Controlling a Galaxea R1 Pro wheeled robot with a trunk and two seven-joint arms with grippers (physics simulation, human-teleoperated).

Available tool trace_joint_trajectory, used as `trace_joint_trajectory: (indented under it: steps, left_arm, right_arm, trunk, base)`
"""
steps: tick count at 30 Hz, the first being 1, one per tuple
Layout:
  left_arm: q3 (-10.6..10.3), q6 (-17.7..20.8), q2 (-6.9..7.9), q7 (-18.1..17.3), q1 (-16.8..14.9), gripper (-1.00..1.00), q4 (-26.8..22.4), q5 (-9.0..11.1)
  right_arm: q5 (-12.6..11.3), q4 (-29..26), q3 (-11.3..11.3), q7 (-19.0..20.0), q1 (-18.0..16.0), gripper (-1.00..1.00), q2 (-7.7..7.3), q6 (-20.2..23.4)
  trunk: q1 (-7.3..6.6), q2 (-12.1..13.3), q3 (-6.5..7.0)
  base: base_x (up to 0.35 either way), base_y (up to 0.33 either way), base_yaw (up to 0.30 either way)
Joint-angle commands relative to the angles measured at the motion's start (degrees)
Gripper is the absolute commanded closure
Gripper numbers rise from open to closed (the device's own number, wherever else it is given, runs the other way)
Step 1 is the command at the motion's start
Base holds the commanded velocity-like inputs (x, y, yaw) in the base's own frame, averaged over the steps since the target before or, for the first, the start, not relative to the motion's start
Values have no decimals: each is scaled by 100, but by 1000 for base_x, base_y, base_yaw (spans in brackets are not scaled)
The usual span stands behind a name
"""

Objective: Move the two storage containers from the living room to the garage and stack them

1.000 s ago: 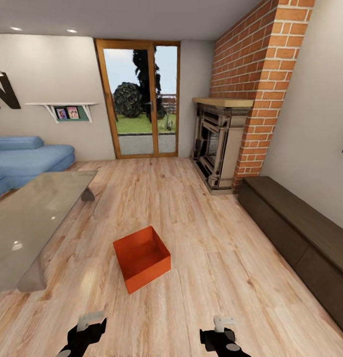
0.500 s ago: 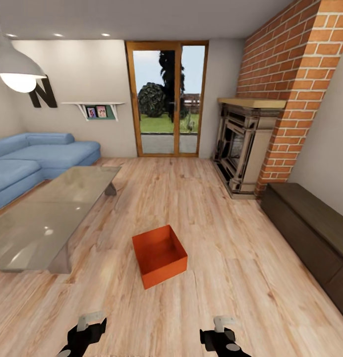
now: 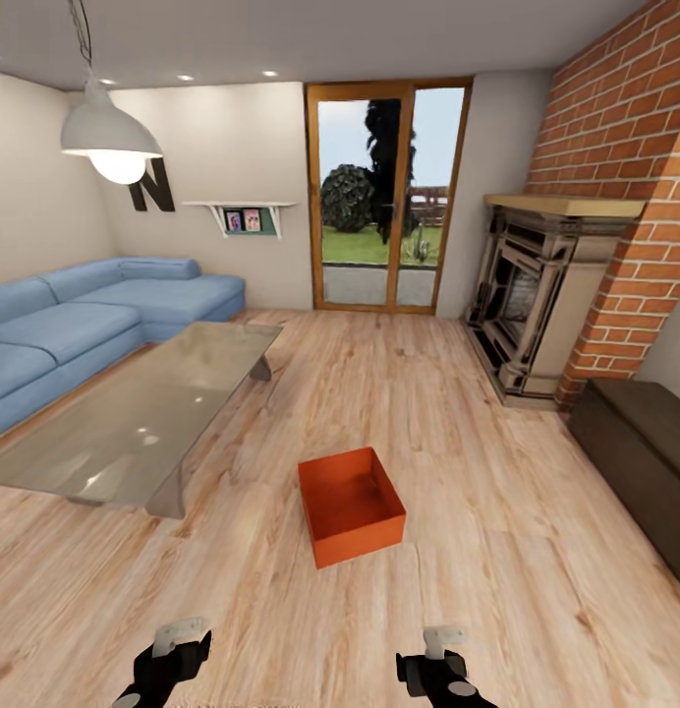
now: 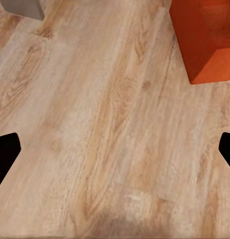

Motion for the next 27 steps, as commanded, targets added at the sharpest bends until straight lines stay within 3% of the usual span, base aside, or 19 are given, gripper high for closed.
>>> trace_joint_trajectory:
  steps: [1,13,27]
  left_arm:
    - [41,-20,-2,-22,-7,-100,8,-24]
    - [41,-20,-4,-22,-5,-100,8,-24]
    - [41,-20,-4,-22,-8,-100,8,-24]
  right_arm:
    - [5,6,33,-31,-4,-100,0,-13]
    - [6,6,33,-30,-4,-100,0,-13]
    - [6,6,33,-32,-4,-100,-3,-13]
  trunk:
    - [0,-3,-6]
    - [0,-3,-6]
    - [0,-3,-6]
  base:
    - [0,0,288]
    - [17,-21,280]
    - [216,-236,35]
